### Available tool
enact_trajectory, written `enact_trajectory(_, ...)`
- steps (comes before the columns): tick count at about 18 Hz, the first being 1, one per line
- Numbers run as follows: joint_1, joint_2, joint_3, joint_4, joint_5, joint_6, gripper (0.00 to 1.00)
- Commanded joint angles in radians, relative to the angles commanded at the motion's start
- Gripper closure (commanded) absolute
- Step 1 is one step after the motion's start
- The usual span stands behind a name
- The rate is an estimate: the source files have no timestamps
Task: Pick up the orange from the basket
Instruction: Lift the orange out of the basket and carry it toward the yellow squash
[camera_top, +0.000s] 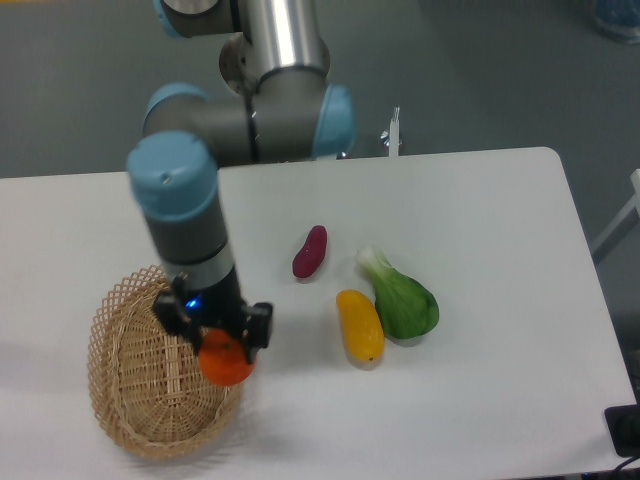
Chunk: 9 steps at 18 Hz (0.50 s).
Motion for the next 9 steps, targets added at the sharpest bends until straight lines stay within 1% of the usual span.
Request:
enact_trajectory(2, 0.031, 0.015, -0.006, -0.017, -0.003, 0.055, 0.34)
enact_trajectory(4, 0.046, 0.035, -0.003, -0.047, -0.009, 0.095, 0.34)
enact_trajectory(7, 0.048, 0.037, -0.014, -0.055, -0.003, 0.099, 0.34)
enact_trajectory(9, 0.066, 0.052, -0.018, -0.06, -0.011, 0.099, 0.34)
